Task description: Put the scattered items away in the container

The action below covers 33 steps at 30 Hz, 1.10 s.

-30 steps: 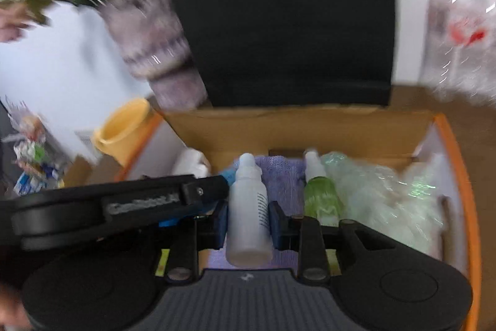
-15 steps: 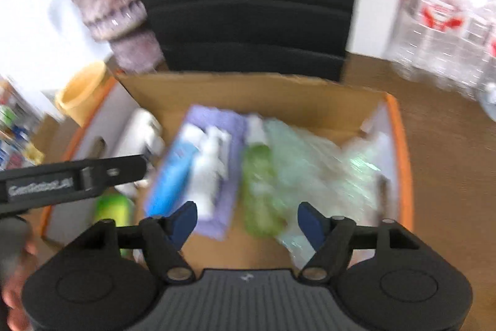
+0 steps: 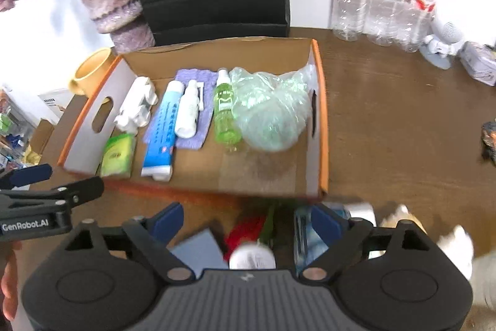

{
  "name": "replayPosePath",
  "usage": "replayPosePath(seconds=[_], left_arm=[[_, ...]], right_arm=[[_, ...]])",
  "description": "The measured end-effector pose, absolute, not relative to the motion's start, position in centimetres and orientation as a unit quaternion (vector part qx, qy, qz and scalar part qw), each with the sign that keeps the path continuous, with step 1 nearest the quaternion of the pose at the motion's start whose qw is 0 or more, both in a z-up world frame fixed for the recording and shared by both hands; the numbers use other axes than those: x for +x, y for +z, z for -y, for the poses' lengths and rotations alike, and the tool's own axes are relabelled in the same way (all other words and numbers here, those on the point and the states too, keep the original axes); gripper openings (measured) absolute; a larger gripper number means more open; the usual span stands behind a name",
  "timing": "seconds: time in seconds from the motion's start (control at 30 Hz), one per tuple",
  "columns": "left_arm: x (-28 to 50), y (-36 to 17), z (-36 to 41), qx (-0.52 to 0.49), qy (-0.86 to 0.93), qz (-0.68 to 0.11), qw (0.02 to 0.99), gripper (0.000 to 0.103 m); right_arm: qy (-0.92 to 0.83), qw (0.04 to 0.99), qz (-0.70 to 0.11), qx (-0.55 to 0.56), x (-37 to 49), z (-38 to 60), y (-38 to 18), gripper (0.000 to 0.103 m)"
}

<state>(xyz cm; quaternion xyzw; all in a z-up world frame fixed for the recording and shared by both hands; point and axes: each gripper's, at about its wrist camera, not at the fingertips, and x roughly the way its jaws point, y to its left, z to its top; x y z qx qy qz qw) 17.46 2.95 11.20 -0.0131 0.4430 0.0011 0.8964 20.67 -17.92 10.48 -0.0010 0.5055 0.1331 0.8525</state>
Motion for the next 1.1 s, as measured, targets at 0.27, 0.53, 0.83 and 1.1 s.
replayPosePath(seconds=[0.27, 0.53, 0.83, 1.1], left_arm=[[10.8, 12.2, -1.2, 0.006, -0.023, -0.399, 0.917, 0.103], [3.0, 11.0, -0.1, 0.022, -0.032, -0.350, 0.936, 0.103], [-4.2, 6.0, 1.2, 0.033, 0.029, -0.262, 0.964, 0.103], [-3.8, 2.1, 1.0, 0.037, 0.035, -0.294, 0.954, 0.103]], right_arm=[[0.157, 0.875, -0.458, 0.004, 13.1, 18.6, 10.5, 0.091], [0.209, 0.885, -0.412, 0.052, 4.9, 20.2, 8.7, 0.091], [0.180, 0.930, -0.319, -0.012, -2.6, 20.2, 4.6, 0.091], [0.143, 0.928, -0.342, -0.033, -2.4, 19.3, 0.8, 0.092]])
